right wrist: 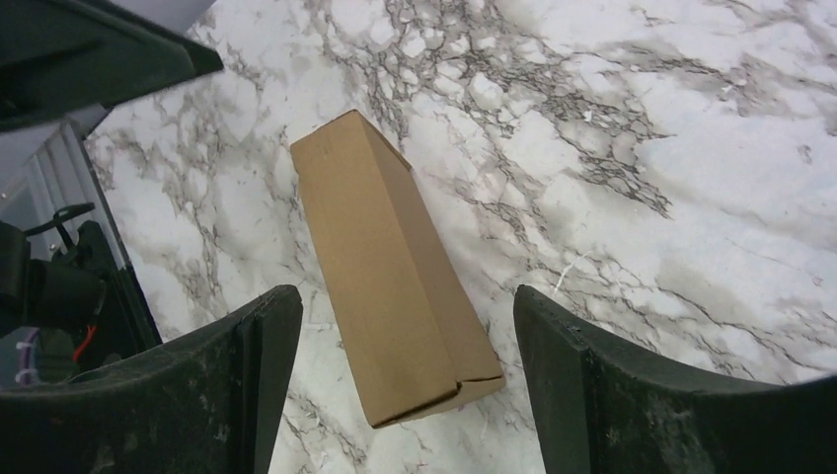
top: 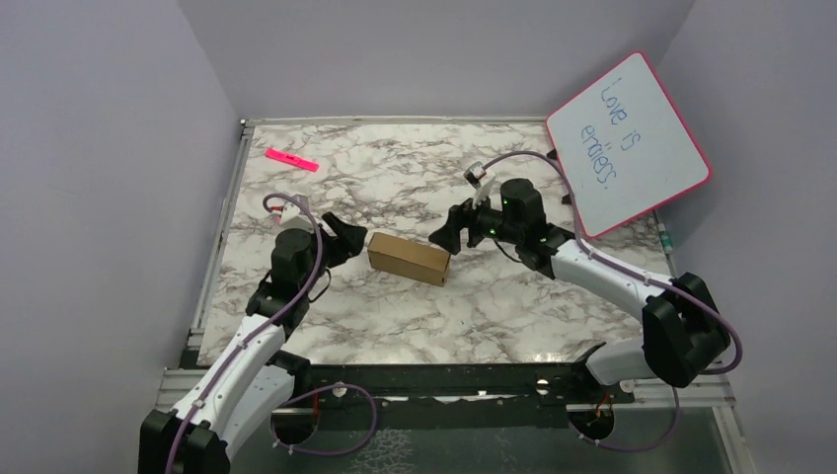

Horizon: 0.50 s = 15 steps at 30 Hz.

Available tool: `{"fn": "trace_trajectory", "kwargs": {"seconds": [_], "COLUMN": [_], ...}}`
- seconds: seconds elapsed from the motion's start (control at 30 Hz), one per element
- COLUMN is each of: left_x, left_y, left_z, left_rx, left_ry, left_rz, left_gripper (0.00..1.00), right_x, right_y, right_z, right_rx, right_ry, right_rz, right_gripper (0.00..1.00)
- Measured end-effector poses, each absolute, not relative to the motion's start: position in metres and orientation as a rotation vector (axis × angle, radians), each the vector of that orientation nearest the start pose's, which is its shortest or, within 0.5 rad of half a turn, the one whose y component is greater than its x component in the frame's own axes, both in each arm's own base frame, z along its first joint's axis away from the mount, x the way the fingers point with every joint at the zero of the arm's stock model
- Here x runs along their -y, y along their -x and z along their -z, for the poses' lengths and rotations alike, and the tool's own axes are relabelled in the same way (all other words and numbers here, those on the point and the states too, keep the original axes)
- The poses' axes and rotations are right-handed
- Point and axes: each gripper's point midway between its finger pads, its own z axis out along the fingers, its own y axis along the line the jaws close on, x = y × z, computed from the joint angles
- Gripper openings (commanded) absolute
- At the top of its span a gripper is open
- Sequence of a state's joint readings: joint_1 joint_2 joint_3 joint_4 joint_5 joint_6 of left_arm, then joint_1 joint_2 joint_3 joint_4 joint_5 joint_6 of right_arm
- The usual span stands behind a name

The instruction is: Fold the paper box

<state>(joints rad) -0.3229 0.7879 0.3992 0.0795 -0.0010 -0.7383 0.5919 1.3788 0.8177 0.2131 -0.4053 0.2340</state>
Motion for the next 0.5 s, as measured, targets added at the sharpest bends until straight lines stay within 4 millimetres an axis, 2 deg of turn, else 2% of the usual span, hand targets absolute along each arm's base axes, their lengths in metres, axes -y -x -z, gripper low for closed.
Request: {"fn": "trace_trajectory", "kwargs": {"seconds": [0.03,0.07,0.2,0.3,0.37,0.5], "left_x": [0.124,0.122,0.112,0.102,0.095,0.076], "left_y": [-0.288,-0.288,-0.285,-0.283,-0.284,-0.279], "left_z": [-0.169,-0.179,-0.228,-0.261,-0.269,-0.254], "left_rx": [-1.888,-1.878,-1.821,-1.764,-1.741,-1.771], "left_ry": [0.383,0.358,0.232,0.115,0.071,0.016], "left_rz": [0.707,0.687,0.59,0.488,0.418,0.273], "left_gripper": [0.75,0.78,0.88,0.91,0.92,0.92], "right_x": [-0.299,-0.304,-0.327,-0.344,-0.354,-0.371], "right_y": [-0.298,-0.297,-0.295,-0.292,-0.289,-0.289], "right_z": [-0.175,-0.174,-0.16,-0.149,-0.143,-0.127], "right_rx": [-1.904,-1.908,-1.947,-1.966,-1.974,-1.988], "right_ry": [0.667,0.701,0.851,0.964,1.027,1.135], "right_rz": [-0.925,-0.918,-0.885,-0.855,-0.833,-0.76], "right_gripper": [0.96,1.0,1.0,1.0,1.0,0.97]}}
